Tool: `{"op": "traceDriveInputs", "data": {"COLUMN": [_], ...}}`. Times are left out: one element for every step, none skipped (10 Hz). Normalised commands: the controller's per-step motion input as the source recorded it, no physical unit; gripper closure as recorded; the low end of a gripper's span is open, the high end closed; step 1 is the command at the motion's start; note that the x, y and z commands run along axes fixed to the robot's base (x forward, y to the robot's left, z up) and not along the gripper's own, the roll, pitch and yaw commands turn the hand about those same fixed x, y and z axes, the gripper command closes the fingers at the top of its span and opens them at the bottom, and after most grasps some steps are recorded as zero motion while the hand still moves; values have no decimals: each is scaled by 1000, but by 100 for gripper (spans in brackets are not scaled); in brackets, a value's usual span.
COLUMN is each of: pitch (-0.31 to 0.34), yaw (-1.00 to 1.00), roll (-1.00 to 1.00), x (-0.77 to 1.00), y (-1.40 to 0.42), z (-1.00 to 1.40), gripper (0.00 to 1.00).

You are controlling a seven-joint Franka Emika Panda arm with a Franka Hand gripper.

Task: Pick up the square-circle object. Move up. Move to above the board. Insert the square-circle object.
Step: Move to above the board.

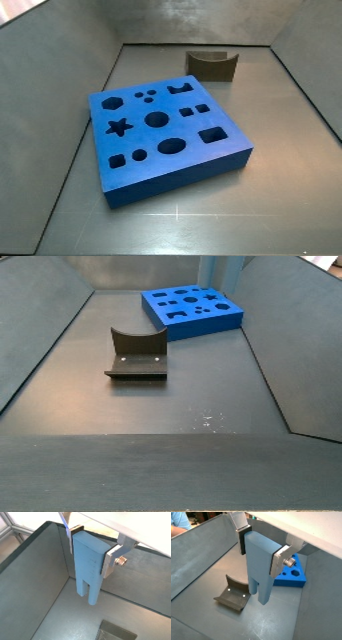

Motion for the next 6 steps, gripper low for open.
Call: {"op": "traceDriveInputs", "data": {"pitch": [307,304,303,214,116,88], "yaw": [1000,1000,953,677,370,263], "roll": [420,429,508,359,221,175], "x": [53,54,48,44,47,46], "y": [-1000,-1000,-1000,-1000,-1000,-1000], "z": [-50,-49,-45,-43,-43,-42], "gripper": [100,100,100,100,100,100]}}
